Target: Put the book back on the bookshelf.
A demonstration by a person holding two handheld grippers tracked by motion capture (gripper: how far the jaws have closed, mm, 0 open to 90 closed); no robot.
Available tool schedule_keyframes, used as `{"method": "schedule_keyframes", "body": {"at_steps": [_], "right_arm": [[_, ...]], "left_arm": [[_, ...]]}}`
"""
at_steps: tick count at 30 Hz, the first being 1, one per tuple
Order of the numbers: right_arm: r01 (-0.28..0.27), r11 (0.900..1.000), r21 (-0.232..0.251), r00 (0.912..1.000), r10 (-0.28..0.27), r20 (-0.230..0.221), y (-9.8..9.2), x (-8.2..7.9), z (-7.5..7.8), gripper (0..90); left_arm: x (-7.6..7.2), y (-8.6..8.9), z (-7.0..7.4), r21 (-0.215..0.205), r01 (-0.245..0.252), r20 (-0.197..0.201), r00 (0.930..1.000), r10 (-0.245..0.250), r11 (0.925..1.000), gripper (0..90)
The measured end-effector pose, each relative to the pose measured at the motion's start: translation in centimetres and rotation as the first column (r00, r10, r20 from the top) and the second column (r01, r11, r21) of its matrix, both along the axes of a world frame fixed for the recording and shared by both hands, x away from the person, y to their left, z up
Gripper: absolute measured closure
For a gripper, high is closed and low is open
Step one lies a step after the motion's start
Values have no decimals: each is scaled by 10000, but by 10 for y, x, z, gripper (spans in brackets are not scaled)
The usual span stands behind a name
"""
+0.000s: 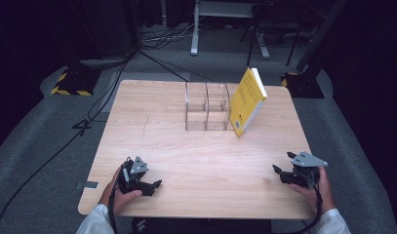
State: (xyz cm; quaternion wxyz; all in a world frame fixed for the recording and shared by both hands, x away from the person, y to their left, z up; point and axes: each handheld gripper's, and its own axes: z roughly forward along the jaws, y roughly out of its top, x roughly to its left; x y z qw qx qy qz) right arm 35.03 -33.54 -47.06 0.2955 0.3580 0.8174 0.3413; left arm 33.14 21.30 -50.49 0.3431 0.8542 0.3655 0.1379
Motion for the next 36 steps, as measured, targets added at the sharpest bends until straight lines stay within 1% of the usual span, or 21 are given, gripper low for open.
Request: {"method": "schedule_keyframes", "body": {"at_steps": [4, 5, 7, 9, 12, 13, 15, 16, 17, 18, 19, 20, 21, 22, 24, 36], "right_arm": [[418, 9986, 319, 9989, -411, -234, -14, -5, -9, 254], [596, 9974, 413, 9978, -584, -317, -18, -7, -11, 254], [764, 9953, 598, 9963, -738, -451, -25, -9, -16, 252], [1007, 9914, 831, 9937, -961, -584, -32, -12, -20, 248], [1231, 9876, 979, 9904, -1161, -744, -40, -15, -24, 238], [1374, 9834, 1181, 9878, -1272, -897, -45, -17, -27, 233], [1443, 9793, 1419, 9855, -1294, -1094, -50, -18, -30, 230], [1619, 9755, 1492, 9813, -1432, -1283, -52, -19, -32, 227], [1619, 9755, 1492, 9813, -1432, -1283, -52, -19, -32, 227], [1882, 9708, 1490, 9764, -1686, -1348, -56, -20, -32, 225], [1882, 9708, 1490, 9764, -1686, -1348, -56, -20, -32, 225], [1985, 9696, 1429, 9728, -1773, -1488, -57, -19, -32, 225], [2065, 9683, 1408, 9653, -1781, -1909, -59, -18, -34, 215], [2128, 9654, 1510, 9630, -1811, -1996, -60, -18, -34, 217], [2102, 9669, 1449, 9635, -1798, -1981, -59, -18, -34, 214], [2145, 9661, 1437, 9631, -1847, -1958, -58, -19, -34, 213]], "left_arm": [[0, 0, 0, -7, -6, -1, 10000, 6, 10000, 130], [0, 0, 0, -9, -7, -2, 10000, 7, 10000, 130], [0, 0, 0, -9, -6, -2, 10000, 6, 10000, 130], [0, 0, 0, -13, -2, -11, 10000, 2, 10000, 130], [1, -1, 0, -18, -41, -23, 10000, 41, 10000, 124], [1, -1, 0, -27, -42, -22, 10000, 42, 10000, 122], [1, -1, 0, -30, -41, -23, 10000, 40, 10000, 122], [1, -1, 0, -27, -37, -47, 10000, 37, 10000, 121], [1, -1, 0, -27, -37, -47, 10000, 37, 10000, 121], [1, -1, 0, -42, 1, -59, 10000, -1, 10000, 118], [1, -1, 0, -42, 1, -59, 10000, -1, 10000, 117], [2, -1, 0, 42, 30, -47, 10000, -30, 10000, 117], [2, -1, 0, 54, 29, -46, 10000, -29, 10000, 113], [2, -1, 0, 53, 28, -44, 10000, -28, 10000, 111], [3, -1, 0, 52, 28, -44, 10000, -27, 10000, 110], [2, -1, 0, 56, 17, -36, 10000, -17, 10000, 110]]}}
